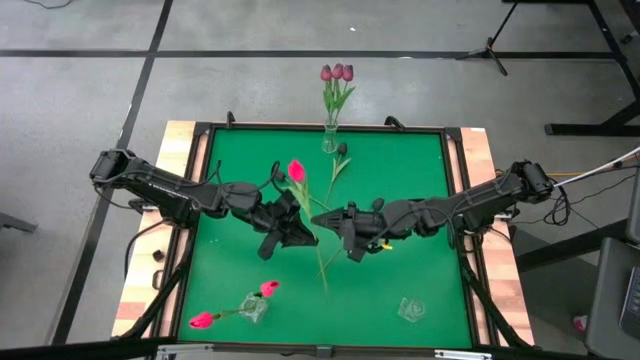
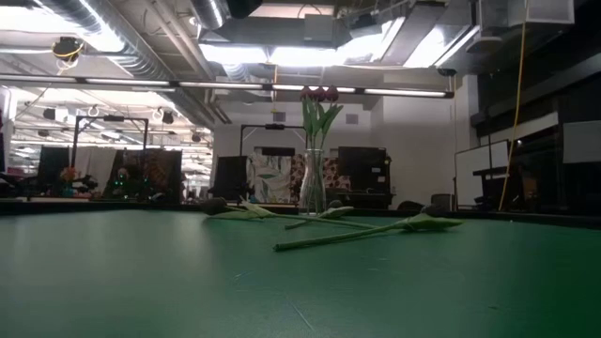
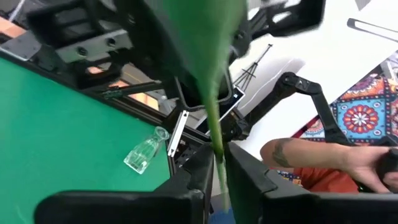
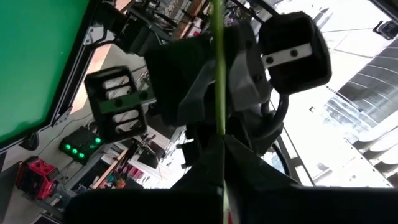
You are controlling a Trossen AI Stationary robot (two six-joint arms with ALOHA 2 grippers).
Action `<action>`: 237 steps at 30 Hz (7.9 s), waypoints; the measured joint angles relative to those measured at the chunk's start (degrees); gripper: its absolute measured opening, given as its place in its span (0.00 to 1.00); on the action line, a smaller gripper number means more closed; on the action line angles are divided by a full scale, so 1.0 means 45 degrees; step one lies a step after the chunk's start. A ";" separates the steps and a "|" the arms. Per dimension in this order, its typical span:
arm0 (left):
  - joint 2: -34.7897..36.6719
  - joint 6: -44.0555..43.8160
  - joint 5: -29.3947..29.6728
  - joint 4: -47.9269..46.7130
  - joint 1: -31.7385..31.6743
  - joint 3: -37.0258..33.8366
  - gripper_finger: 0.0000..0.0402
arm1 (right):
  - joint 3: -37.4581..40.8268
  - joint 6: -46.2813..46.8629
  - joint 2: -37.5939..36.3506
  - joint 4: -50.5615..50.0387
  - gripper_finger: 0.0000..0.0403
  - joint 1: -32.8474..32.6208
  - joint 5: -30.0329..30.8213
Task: Sort flowers into vase by color
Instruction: Put the red tulip into the bottom left transparent vase, then put the middle black tulip into the bottom right transparent vase
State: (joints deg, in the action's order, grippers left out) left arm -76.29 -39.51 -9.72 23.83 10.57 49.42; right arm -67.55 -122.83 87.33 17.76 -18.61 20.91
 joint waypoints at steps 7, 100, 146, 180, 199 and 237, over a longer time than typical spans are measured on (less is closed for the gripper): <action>0.0000 -0.0188 0.0365 -0.0005 -0.0015 0.0000 0.18 | 0.0000 0.0000 0.0000 0.0005 0.00 0.0000 0.0039; 0.6125 -0.1113 1.1281 -1.0172 0.8802 0.0003 0.01 | 0.0005 1.9295 -0.6950 -0.9880 0.45 -0.0039 0.4764; 0.1880 -0.4551 1.3886 -0.9203 1.1608 -0.0614 0.01 | 0.0005 1.9851 -0.6849 -0.9941 0.45 -0.0039 0.4352; 0.0076 -0.5141 1.2990 -0.8671 1.0981 -0.0609 0.01 | 0.0005 1.9851 -0.6849 -0.9972 0.44 -0.0029 0.4347; -0.0004 -0.6068 1.1880 -0.8520 1.0641 -0.0609 0.17 | 0.0005 1.9851 -0.6849 -1.0010 0.45 -0.0024 0.3536; 0.4250 -0.7699 1.0610 -1.1176 1.1784 -0.0601 0.36 | 0.0005 2.0091 -0.7551 -1.0777 0.45 -0.0024 0.2469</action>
State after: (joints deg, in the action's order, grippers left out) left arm -57.17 -74.16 38.02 -26.46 63.60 46.71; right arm -67.53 -32.42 53.35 -30.74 -18.72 32.02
